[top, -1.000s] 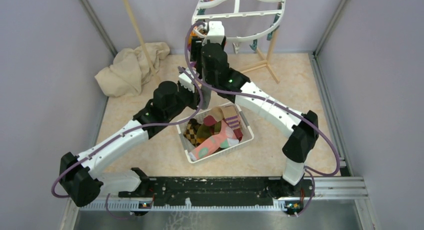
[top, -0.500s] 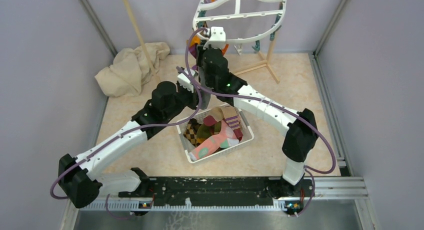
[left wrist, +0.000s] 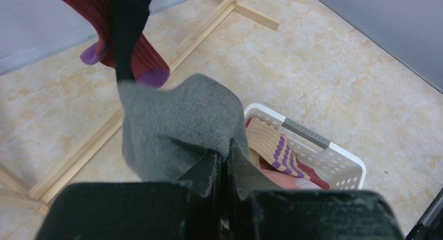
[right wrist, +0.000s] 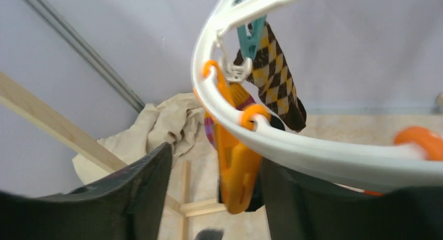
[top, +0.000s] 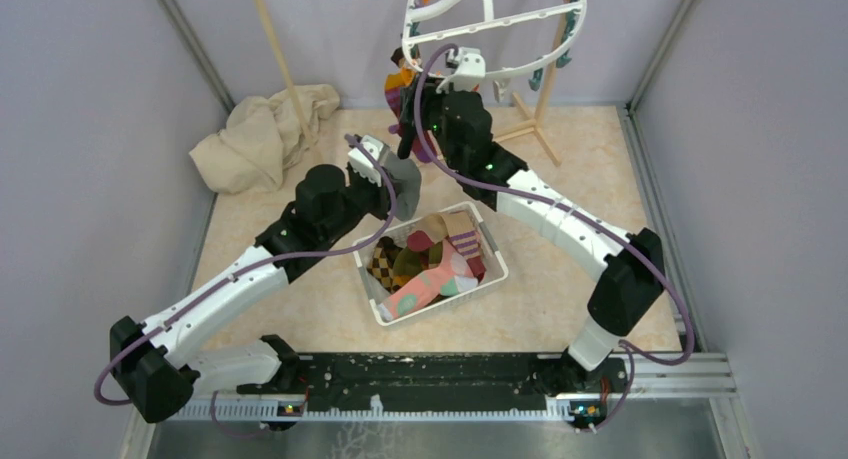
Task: Remove the socks clipped to the hanger
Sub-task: Remove the sock from the hanger, then place the sock in the bin, then adjust the hanger on the clothesline.
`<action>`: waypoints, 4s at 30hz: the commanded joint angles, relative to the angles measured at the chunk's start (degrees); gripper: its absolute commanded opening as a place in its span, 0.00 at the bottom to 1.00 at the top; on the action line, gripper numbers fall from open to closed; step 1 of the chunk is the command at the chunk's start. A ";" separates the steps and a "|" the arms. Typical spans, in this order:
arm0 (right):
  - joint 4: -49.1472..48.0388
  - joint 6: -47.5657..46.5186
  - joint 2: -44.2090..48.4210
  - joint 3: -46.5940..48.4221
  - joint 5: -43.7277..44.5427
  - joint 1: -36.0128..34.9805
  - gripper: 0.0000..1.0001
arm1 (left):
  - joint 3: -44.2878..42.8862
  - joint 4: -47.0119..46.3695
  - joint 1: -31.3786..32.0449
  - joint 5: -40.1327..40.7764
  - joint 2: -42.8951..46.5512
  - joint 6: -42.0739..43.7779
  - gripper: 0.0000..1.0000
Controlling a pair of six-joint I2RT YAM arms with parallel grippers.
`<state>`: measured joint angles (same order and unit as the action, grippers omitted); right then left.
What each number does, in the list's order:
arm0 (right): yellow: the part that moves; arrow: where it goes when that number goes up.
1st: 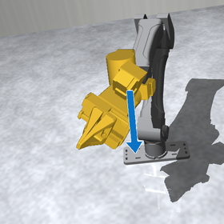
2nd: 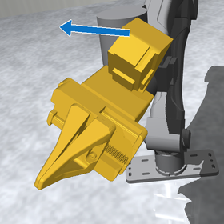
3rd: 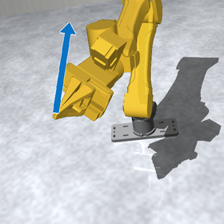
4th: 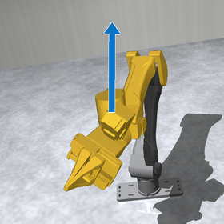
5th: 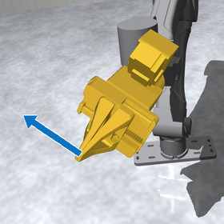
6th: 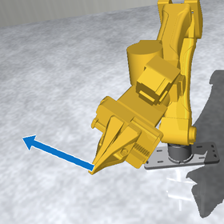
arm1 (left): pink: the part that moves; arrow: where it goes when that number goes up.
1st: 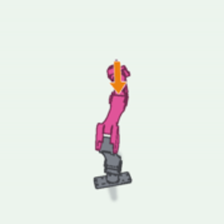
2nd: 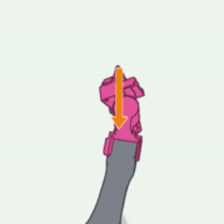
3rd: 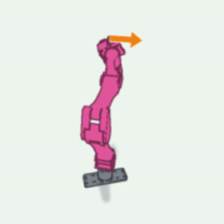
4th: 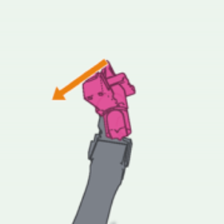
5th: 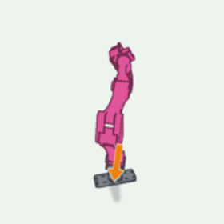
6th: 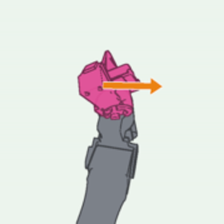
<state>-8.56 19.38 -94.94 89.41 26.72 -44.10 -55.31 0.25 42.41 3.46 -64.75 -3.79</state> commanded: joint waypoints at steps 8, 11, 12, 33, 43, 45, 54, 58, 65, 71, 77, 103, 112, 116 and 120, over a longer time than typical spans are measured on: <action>2.78 6.08 8.93 -1.19 -9.40 3.23 0.91 | -4.20 5.94 0.39 -5.99 1.60 -1.69 0.01; 5.91 7.63 10.55 -1.61 -11.94 4.03 0.96 | -6.87 8.92 0.39 -9.58 1.60 -3.02 0.02; 7.06 7.76 11.21 -1.91 -12.29 4.10 0.96 | -7.76 9.99 0.39 -10.91 1.59 -3.57 0.02; 20.64 7.38 32.67 -22.92 -12.98 4.72 0.99 | 3.46 -5.38 1.49 -30.91 -2.80 -16.00 0.03; 23.74 6.31 35.64 -24.91 -12.57 5.07 0.99 | 5.82 -8.60 4.31 -24.72 -14.18 -14.88 0.35; 24.42 5.99 36.14 -24.58 -12.17 5.16 0.99 | 5.74 -6.77 4.36 -23.58 -14.99 -14.59 0.42; 26.11 4.09 38.71 -17.77 -10.92 7.71 0.99 | 3.69 1.01 4.35 -17.19 -7.81 -12.37 0.99; 27.01 5.04 37.02 -11.11 -11.37 8.73 0.99 | 1.00 5.74 4.38 -14.58 -5.50 -11.61 0.99; 26.24 9.64 35.50 -3.36 -12.07 14.45 0.99 | -0.41 9.65 4.28 -8.06 0.17 -11.51 0.99; 22.94 27.54 29.50 -2.05 -32.55 30.10 0.98 | -1.06 9.63 1.49 -2.33 0.85 -11.73 0.99; 14.14 38.03 24.74 -4.14 -40.78 34.91 0.95 | -2.78 8.02 -6.05 -3.02 -2.18 -11.41 0.99; 2.80 45.18 13.70 -0.44 -42.24 36.42 0.12 | -1.29 5.83 -11.65 -8.40 -3.66 -12.38 0.99; 1.09 46.64 13.58 -0.43 -48.10 37.55 0.03 | -1.29 6.06 -11.74 -8.47 -3.20 -12.29 0.99; -0.44 48.80 12.89 -0.09 -50.92 37.84 0.01 | -1.71 6.20 -11.75 -8.45 -3.15 -12.12 0.99; -2.52 50.95 11.85 0.25 -53.87 37.89 0.00 | -2.13 6.38 -11.85 -8.37 -3.20 -11.86 0.99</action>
<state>-3.88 67.83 -82.74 86.08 -21.37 -6.57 -56.49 6.85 30.96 -4.51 -69.19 -16.03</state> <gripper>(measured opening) 0.226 0.988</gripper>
